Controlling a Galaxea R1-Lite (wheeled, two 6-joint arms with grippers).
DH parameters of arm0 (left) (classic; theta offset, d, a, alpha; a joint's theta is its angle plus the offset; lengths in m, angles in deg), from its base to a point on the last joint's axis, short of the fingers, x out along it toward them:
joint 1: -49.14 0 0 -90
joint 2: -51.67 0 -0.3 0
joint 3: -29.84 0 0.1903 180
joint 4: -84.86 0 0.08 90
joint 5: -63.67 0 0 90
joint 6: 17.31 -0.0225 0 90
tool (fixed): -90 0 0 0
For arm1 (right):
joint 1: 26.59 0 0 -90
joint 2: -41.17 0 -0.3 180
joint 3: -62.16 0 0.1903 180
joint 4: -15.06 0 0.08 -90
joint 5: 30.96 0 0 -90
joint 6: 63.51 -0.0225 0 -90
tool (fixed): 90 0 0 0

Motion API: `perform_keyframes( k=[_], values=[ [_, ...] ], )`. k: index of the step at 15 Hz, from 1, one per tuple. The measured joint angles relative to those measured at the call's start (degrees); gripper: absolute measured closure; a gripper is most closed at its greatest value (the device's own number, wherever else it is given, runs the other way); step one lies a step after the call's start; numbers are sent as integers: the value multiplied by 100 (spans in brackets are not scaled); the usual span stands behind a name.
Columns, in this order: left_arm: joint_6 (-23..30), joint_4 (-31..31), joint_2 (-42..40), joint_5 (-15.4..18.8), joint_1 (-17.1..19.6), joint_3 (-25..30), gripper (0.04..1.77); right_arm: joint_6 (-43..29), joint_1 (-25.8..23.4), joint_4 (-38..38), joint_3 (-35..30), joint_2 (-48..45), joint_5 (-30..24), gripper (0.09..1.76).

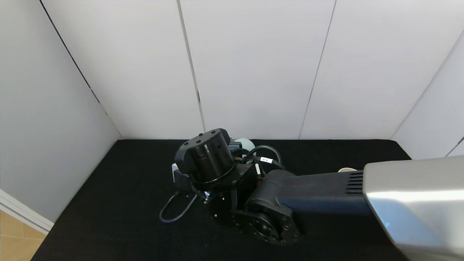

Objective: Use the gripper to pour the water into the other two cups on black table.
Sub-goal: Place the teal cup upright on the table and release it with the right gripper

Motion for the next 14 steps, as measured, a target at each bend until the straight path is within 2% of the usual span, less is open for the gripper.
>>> perform_keyframes(
  k=[5,10,14],
  values=[
    [-2,0,0,-2,2,0,9,-2737,30,-24,-746,-444,-177,64],
    [0,0,0,0,0,0,9,-5653,-27,-46,-1885,-1075,-852,64],
    [-2,0,0,-2,0,0,9,-6871,-121,-196,-3021,-1458,-1202,64]
  ],
)
